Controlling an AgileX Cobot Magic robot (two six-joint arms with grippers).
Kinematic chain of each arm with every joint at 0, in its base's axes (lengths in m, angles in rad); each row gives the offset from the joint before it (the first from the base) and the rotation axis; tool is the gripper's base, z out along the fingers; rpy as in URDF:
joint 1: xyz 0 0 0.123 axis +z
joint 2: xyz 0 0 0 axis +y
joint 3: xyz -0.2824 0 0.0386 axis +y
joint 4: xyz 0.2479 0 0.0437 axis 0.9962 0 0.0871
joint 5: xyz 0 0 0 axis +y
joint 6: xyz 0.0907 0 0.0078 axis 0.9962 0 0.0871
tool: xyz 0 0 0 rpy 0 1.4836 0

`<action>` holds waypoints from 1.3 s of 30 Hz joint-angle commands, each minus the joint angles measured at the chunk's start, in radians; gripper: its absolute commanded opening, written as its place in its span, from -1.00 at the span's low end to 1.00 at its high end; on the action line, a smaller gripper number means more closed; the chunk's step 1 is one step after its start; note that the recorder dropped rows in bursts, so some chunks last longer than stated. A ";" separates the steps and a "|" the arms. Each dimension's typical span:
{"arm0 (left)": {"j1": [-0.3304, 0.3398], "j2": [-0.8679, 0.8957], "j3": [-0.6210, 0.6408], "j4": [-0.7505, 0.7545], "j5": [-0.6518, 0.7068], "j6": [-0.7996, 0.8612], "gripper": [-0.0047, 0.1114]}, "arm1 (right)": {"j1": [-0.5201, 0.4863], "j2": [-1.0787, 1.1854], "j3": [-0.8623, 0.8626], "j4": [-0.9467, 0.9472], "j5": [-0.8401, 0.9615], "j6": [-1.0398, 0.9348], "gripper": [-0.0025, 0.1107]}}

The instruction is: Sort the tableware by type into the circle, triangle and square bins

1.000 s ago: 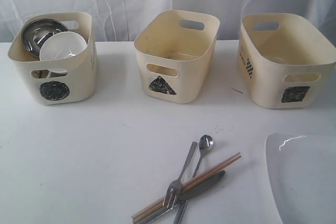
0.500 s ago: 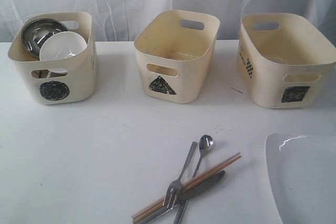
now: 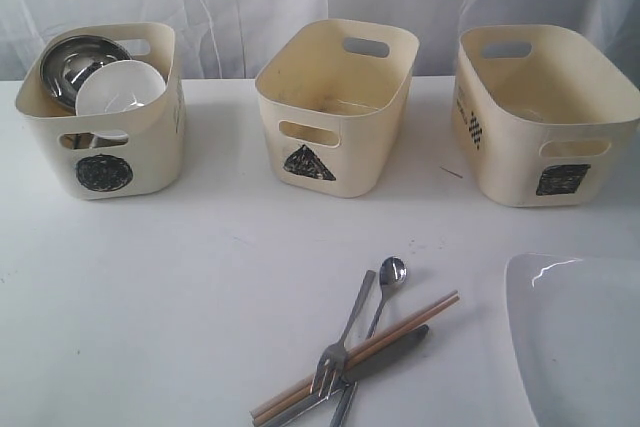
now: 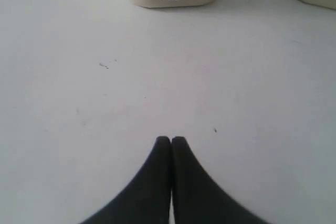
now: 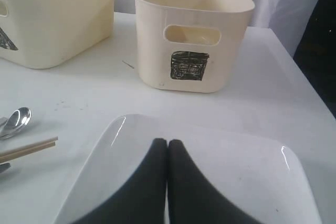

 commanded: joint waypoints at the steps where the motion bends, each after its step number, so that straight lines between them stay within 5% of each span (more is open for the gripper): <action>1: -0.008 -0.003 0.002 0.201 0.037 -0.273 -0.92 | -0.001 -0.005 0.005 0.000 -0.003 0.006 -0.96; 5: -0.008 -0.003 0.000 0.346 0.034 -0.454 -0.92 | -0.001 -0.005 0.005 0.000 -0.003 0.006 -0.96; 26: -0.008 -0.003 0.000 0.339 0.023 -0.441 -0.92 | -0.001 -0.005 0.005 0.000 -0.003 0.006 -0.96; 29: -0.008 -0.003 0.000 0.339 0.023 -0.441 -0.92 | -0.001 -0.005 0.005 -0.136 -0.028 -0.083 -0.96; 31: -0.008 -0.003 0.000 0.339 0.023 -0.441 -0.92 | -0.001 -0.005 0.005 -0.057 -0.197 -0.088 -0.96; 35: -0.008 -0.003 0.000 0.339 0.023 -0.441 -0.92 | -0.001 -0.005 0.005 0.298 -0.857 0.312 -0.96; 39: -0.008 -0.003 0.000 0.339 0.023 -0.441 -0.92 | -0.001 -0.005 -0.022 0.665 -0.994 0.389 -0.96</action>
